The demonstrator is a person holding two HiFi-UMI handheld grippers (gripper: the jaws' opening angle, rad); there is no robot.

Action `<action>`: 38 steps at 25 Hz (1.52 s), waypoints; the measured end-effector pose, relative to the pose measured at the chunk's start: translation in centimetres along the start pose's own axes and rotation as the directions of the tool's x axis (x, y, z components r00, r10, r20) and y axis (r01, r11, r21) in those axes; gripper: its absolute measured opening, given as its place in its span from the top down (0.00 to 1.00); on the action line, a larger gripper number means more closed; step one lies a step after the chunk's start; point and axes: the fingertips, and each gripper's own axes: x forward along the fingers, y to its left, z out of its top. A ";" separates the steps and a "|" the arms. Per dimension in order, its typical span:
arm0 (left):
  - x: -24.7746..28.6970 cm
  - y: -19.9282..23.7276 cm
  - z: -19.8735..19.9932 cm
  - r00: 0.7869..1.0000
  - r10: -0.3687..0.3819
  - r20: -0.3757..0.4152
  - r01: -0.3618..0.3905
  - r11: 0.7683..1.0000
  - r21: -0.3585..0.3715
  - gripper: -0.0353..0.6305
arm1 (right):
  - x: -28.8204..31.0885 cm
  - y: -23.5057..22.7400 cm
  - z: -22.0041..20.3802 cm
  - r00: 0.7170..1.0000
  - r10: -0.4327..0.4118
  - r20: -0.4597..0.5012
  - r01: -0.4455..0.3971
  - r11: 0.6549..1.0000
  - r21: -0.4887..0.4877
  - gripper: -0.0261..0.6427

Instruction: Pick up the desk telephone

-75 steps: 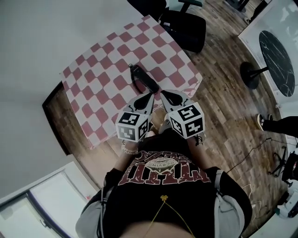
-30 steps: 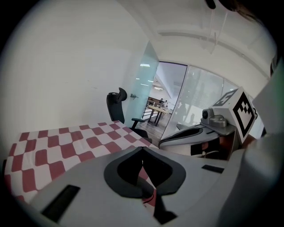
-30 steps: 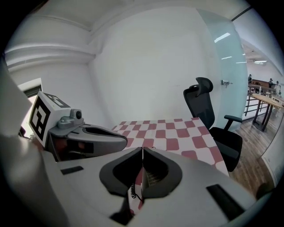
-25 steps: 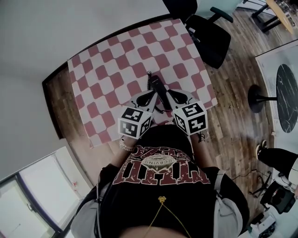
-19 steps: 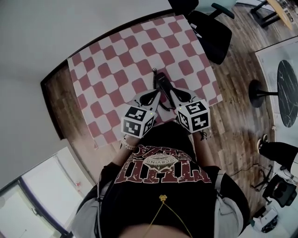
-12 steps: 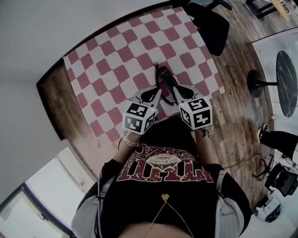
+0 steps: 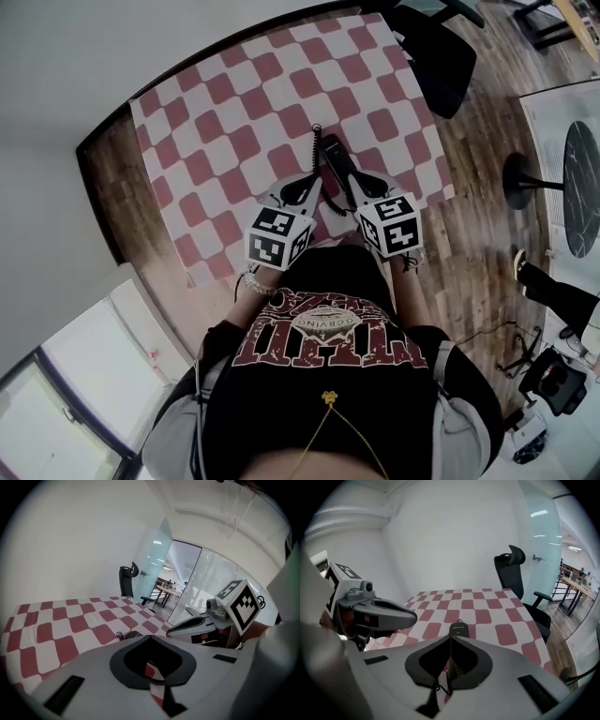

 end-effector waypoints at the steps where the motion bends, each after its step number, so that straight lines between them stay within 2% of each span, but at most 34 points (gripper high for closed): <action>1: 0.1 -0.1 0.1 1.000 0.007 0.004 -0.007 1.000 -0.004 0.94 | 0.2 -0.3 -0.1 1.000 0.003 -0.006 -0.003 1.000 -0.016 0.93; 6: 0.8 -0.4 -0.9 0.999 0.040 -0.017 -0.041 0.999 -0.031 0.94 | 1.0 -0.7 -0.5 0.999 0.046 -0.025 -0.047 0.998 -0.050 0.93; 12: 1.0 -0.3 -0.8 0.998 0.056 -0.037 -0.057 0.998 -0.019 0.94 | 2.3 -0.4 -0.5 0.995 0.091 -0.029 -0.093 0.993 -0.077 0.93; 17: 1.3 0.2 -1.2 0.996 0.052 -0.069 -0.053 0.999 -0.011 0.94 | 3.8 -0.4 -0.8 0.996 0.067 -0.052 -0.072 0.992 -0.107 0.93; 25: 2.2 -0.3 -1.3 0.995 0.014 -0.099 -0.015 1.000 -0.007 0.94 | 4.8 -0.7 -1.5 0.996 0.058 -0.067 -0.063 0.994 -0.084 0.93; 38: 2.3 0.8 -1.7 0.995 0.031 -0.100 -0.034 0.999 -0.035 0.94 | 5.9 -1.2 -2.7 0.989 0.039 -0.144 -0.053 0.994 -0.100 0.93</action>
